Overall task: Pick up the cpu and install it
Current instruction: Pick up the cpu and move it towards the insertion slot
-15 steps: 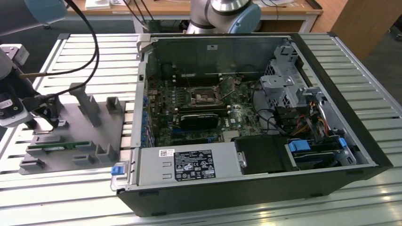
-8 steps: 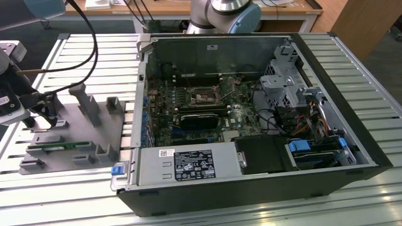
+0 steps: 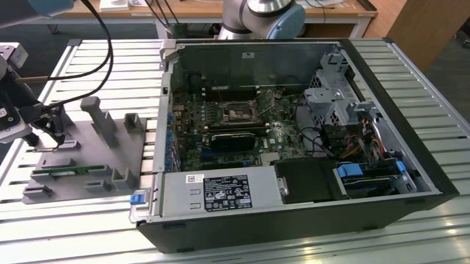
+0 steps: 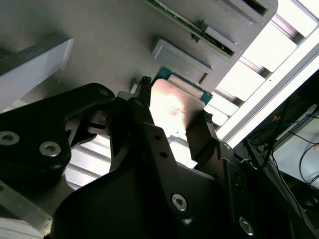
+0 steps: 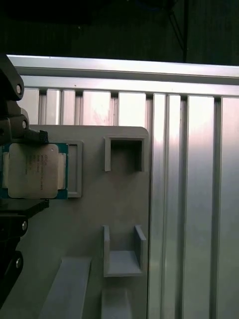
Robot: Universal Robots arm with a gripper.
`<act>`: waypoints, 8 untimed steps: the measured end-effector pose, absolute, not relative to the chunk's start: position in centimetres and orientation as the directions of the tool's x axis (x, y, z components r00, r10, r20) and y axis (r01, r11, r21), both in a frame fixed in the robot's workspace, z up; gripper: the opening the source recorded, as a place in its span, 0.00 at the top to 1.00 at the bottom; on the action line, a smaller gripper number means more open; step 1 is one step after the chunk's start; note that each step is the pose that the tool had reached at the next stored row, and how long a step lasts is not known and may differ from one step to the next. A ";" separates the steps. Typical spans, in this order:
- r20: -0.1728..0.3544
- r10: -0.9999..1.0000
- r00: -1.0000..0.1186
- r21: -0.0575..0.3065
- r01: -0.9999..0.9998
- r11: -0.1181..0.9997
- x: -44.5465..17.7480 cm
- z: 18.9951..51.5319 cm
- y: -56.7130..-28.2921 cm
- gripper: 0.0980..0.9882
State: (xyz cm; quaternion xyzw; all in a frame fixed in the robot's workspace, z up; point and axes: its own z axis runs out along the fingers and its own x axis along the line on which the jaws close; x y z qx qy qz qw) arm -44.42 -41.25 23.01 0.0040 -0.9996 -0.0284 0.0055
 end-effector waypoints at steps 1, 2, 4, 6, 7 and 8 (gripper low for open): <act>0.011 -0.008 -1.000 0.057 -0.008 0.998 -44.4 23.1 -41.3 0.51; 0.011 -0.008 -1.000 0.057 -0.008 0.998 -44.4 23.1 -41.2 0.51; 0.011 -0.008 -1.000 0.058 -0.008 0.998 -44.4 23.2 -41.2 0.51; 0.011 -0.008 -1.000 0.058 -0.008 0.998 -44.4 23.4 -41.3 0.51; 0.011 -0.008 -1.000 0.059 -0.008 0.998 -44.4 23.5 -41.3 0.51; 0.011 -0.008 -1.000 0.059 -0.008 0.998 -44.4 23.6 -41.3 0.51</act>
